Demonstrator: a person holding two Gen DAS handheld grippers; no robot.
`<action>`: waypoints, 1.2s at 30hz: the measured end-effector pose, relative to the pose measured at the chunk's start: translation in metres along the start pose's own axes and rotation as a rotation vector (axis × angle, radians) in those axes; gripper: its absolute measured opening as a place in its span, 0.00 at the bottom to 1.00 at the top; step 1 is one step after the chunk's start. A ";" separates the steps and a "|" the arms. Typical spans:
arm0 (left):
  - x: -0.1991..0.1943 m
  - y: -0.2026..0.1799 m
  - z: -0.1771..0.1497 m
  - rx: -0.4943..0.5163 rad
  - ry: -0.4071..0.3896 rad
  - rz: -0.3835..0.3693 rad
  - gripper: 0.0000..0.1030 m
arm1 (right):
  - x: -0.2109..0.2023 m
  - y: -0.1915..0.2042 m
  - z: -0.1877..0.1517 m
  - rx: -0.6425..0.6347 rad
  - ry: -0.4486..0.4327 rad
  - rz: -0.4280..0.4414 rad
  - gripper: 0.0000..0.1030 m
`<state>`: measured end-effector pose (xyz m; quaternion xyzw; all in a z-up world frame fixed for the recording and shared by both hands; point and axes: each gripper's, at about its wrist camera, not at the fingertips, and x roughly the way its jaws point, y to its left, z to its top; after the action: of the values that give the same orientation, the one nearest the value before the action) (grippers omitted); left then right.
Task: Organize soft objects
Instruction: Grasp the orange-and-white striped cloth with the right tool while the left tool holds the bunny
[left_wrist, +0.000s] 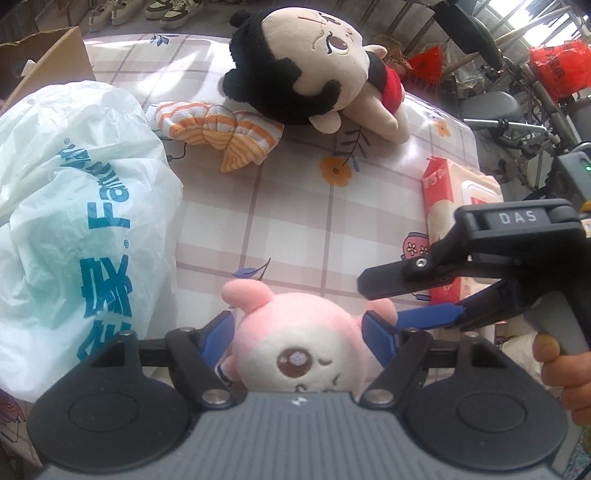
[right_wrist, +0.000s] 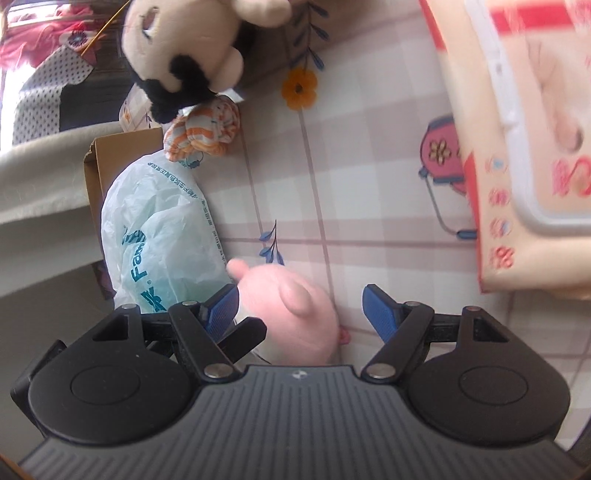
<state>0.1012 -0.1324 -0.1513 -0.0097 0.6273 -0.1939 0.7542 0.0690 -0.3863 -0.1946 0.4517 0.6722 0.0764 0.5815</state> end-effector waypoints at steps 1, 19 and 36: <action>0.000 0.001 -0.001 -0.002 0.007 0.003 0.78 | 0.004 -0.001 0.000 0.009 0.010 0.008 0.72; 0.008 -0.006 -0.007 0.057 0.040 0.070 0.89 | 0.027 0.060 0.019 -0.242 0.020 -0.041 0.72; 0.012 0.008 -0.023 -0.057 0.055 -0.004 0.81 | 0.068 0.222 0.012 -1.332 -0.034 -0.364 0.63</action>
<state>0.0831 -0.1234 -0.1696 -0.0270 0.6533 -0.1776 0.7355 0.2000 -0.2146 -0.1074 -0.1208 0.5381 0.3672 0.7490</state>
